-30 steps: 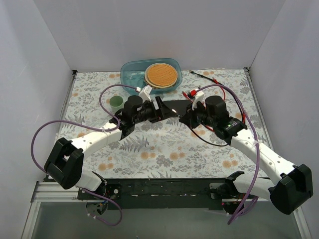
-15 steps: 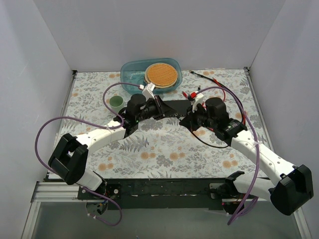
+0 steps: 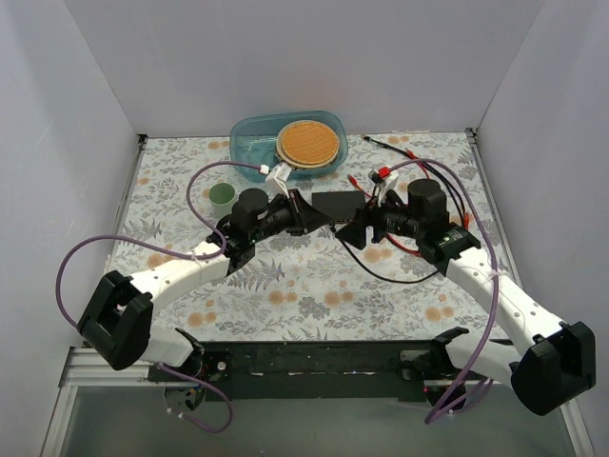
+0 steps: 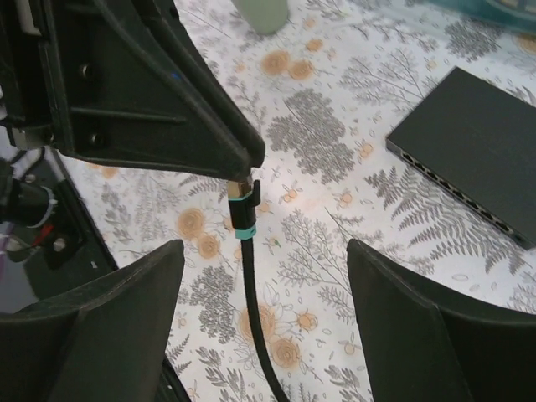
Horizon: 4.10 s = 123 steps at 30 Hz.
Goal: Insert the plug into the switch port
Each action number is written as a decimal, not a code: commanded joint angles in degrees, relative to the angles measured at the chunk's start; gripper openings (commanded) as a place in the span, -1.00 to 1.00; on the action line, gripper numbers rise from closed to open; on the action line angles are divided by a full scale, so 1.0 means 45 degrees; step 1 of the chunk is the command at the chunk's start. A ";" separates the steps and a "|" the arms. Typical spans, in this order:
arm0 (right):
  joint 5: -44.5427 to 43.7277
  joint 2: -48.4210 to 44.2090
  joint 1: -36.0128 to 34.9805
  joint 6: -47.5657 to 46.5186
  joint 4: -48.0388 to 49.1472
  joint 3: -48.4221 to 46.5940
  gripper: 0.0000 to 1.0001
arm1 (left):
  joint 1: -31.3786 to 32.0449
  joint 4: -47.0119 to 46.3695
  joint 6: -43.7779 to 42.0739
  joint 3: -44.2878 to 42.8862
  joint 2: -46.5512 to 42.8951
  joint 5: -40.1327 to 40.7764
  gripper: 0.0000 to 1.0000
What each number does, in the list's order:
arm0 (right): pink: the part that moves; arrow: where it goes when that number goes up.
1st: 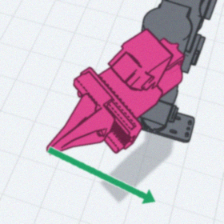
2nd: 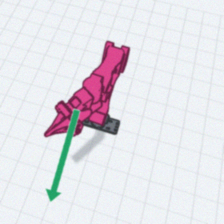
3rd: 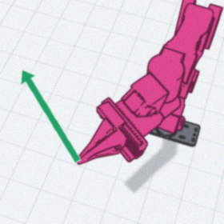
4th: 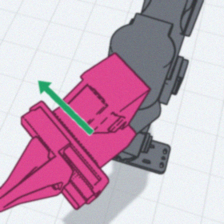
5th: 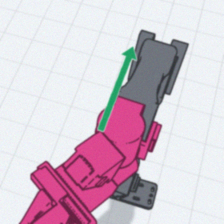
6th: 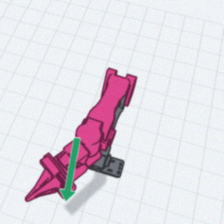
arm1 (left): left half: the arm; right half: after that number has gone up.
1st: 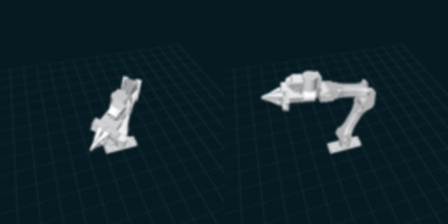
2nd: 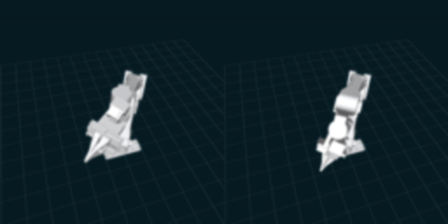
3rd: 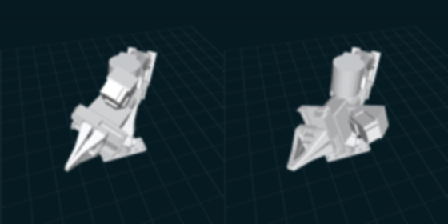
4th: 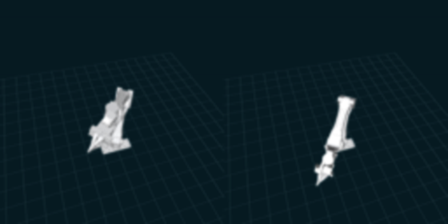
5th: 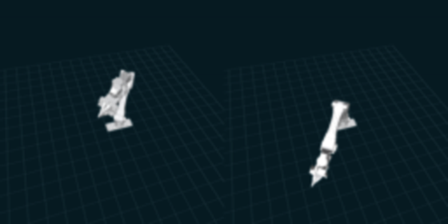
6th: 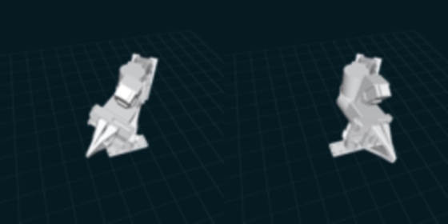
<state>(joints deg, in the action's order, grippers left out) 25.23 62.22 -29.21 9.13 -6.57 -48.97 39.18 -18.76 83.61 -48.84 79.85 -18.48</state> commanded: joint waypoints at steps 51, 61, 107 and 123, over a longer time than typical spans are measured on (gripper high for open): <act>0.9763 0.3205 0.1745 1.0040 1.3724 0.1644 -0.97 | 0.0180 -0.2569 -0.1784 0.0814 -0.2609 -0.2612 -1.00; 0.2625 0.2464 0.1784 0.1940 0.0648 -0.1459 -0.97 | 0.0180 0.2135 -0.0633 0.0522 -0.3917 0.6543 0.96; -0.6917 1.3459 0.2254 0.0025 -0.3306 -1.0444 -0.97 | -0.0679 0.5342 -0.3775 -0.6684 0.7175 0.5711 0.96; -0.5022 1.3792 0.1043 -0.1520 -0.2974 -1.1247 -0.97 | -0.0699 0.7158 -0.4245 -0.7644 0.8466 0.0554 0.86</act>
<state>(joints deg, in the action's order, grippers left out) -1.98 125.86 -23.33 4.21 -22.37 -98.45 36.14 9.04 64.93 -84.51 118.50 -8.58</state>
